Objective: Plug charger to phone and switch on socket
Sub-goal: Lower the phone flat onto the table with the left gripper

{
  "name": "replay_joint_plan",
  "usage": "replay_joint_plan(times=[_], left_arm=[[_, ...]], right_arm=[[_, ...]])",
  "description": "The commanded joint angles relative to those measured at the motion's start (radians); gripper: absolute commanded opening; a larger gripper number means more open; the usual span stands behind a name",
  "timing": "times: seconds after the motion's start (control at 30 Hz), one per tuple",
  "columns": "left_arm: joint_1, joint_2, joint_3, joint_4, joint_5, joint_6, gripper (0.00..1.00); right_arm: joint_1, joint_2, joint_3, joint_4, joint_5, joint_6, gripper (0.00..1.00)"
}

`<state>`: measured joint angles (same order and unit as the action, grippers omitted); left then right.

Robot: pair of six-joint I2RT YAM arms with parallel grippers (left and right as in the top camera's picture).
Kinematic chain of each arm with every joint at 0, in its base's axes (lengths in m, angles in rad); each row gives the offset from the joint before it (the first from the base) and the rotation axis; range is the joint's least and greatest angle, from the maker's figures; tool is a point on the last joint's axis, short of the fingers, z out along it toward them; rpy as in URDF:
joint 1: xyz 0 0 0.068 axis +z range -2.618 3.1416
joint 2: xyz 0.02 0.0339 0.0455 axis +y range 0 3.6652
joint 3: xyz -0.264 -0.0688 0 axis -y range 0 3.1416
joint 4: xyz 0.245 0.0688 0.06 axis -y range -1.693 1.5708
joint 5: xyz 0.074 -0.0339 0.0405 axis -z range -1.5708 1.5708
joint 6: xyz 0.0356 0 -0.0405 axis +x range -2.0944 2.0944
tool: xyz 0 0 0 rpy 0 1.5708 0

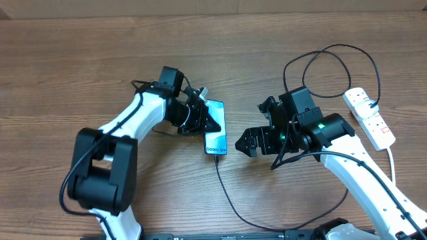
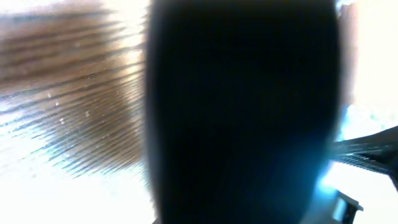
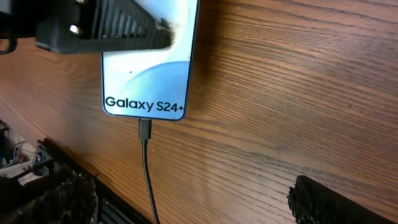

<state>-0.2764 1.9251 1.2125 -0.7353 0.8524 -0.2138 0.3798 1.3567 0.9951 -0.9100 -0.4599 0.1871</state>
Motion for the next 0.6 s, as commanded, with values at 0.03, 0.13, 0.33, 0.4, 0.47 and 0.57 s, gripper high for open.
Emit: replay_joint_plan(times=[0.03, 0.13, 0.33, 0.4, 0.47, 0.57], left_arm=[[0.000, 0.053, 0.022, -0.039, 0.039, 0.121, 0.04], [0.003, 0.073, 0.022, -0.037, 0.039, 0.137, 0.04], [0.003, 0.086, 0.020, -0.026, 0.030, 0.175, 0.04], [0.003, 0.086, 0.020, -0.018, 0.030, 0.178, 0.04], [0.003, 0.087, 0.019, -0.012, 0.024, 0.178, 0.04], [0.003, 0.092, 0.019, -0.010, 0.000, 0.178, 0.04]], right_arm=[[-0.003, -0.019, 0.019, 0.002, 0.034, 0.000, 1.00], [-0.003, -0.019, 0.019, 0.003, 0.033, 0.000, 1.00], [-0.003, -0.019, 0.019, 0.003, 0.034, 0.000, 1.00], [-0.003, -0.019, 0.019, 0.003, 0.034, 0.000, 1.00], [-0.002, -0.019, 0.019, 0.001, 0.034, 0.000, 1.00], [-0.003, -0.019, 0.019, 0.002, 0.034, 0.000, 1.00]])
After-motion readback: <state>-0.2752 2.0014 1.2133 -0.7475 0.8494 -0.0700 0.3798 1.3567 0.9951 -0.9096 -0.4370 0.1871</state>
